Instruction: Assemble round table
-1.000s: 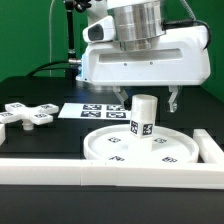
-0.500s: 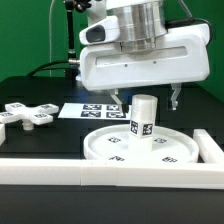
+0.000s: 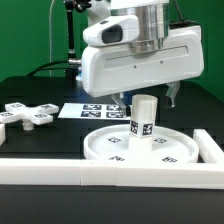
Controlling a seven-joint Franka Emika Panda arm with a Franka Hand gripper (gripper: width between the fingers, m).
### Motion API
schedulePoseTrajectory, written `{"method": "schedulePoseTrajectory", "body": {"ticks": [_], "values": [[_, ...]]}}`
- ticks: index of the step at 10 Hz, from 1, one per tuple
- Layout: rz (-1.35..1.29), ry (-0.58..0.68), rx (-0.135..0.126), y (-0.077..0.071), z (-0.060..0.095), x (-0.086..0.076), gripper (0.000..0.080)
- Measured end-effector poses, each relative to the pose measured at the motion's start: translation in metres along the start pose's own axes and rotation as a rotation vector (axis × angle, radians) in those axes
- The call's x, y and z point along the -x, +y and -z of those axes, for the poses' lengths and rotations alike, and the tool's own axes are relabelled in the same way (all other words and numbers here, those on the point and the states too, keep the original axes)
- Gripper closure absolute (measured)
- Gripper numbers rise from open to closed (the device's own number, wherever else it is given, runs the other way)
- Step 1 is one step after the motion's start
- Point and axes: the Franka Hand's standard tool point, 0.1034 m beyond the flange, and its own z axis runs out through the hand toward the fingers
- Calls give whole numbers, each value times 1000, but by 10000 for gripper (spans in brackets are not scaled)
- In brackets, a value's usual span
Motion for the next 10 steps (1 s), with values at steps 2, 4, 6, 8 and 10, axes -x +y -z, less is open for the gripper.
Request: {"method": "schedulePoseTrajectory", "body": {"ticks": [2,4,6,8,10], "values": [[112,0,1,4,0,1,151],[238,-1,2,5,0,2,151],[439,-13,18,8,0,3,151],[633,-29,29,7,0,3,151],[799,-58,51,3,-2,2,151]]}}
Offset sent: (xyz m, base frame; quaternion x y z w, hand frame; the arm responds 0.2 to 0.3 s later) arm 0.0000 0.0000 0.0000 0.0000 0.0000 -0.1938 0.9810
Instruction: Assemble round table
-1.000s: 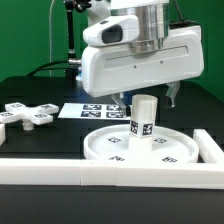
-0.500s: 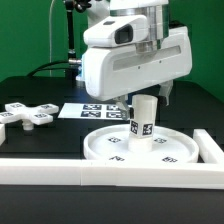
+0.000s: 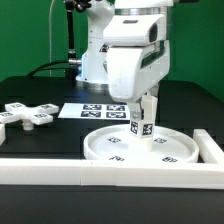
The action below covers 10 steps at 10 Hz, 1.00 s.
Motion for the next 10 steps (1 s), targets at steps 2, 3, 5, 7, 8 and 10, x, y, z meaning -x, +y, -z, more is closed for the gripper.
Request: {"method": "schedulePoseTrajectory", "body": {"ticks": [2,3,5,7,8,10], "values": [[228,-38,25,0,-4,-2,151],[291,-51,29,0,-5,-1,151],[393,-65,29,3,-4,3,151],[464,-73,29,3,-4,5,151],[511,-77,28,4,-4,6,151],[483,-75,28,3,-4,4,273]]}}
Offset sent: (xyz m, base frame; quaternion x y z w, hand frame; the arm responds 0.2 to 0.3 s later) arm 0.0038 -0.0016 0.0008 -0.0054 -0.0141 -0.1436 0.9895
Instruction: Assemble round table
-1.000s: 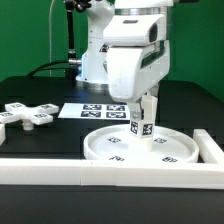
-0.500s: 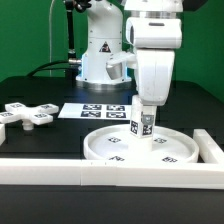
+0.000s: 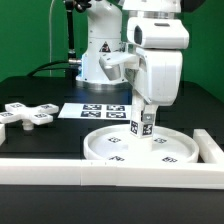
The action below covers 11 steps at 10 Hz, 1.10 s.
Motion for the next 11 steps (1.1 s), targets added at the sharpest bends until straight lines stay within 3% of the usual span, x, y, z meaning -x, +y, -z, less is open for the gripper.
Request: {"method": "schedulePoseTrajectory", "body": {"ticks": [1,5,10,11], "values": [[-2,0,-6,-2,-1,1,392],[-50,0,-9,-2,-1,1,392],[-726,-13,-52,-9,-3,-5,390],[-800,-15,-51,-9,-3,-5,390]]}}
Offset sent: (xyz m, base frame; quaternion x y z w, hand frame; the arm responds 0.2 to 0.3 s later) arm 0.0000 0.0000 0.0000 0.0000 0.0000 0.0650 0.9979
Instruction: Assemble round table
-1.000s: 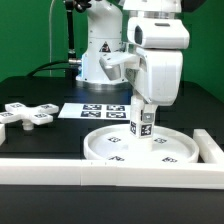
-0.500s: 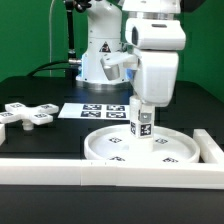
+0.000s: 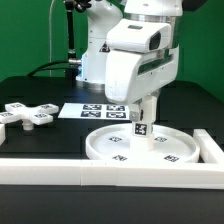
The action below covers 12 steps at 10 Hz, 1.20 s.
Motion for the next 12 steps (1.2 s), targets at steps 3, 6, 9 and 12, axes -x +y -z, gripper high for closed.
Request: {"method": "schedulePoseTrajectory", "body": {"ticks": [3,6,9,12], "values": [[-203,0,-1,0,0,0,390],[-355,0,-2,-1,0,0,390],[-720,30,-23,-2,-1,-1,390],[-1110,28,-46,-3,-1,-1,390]]}}
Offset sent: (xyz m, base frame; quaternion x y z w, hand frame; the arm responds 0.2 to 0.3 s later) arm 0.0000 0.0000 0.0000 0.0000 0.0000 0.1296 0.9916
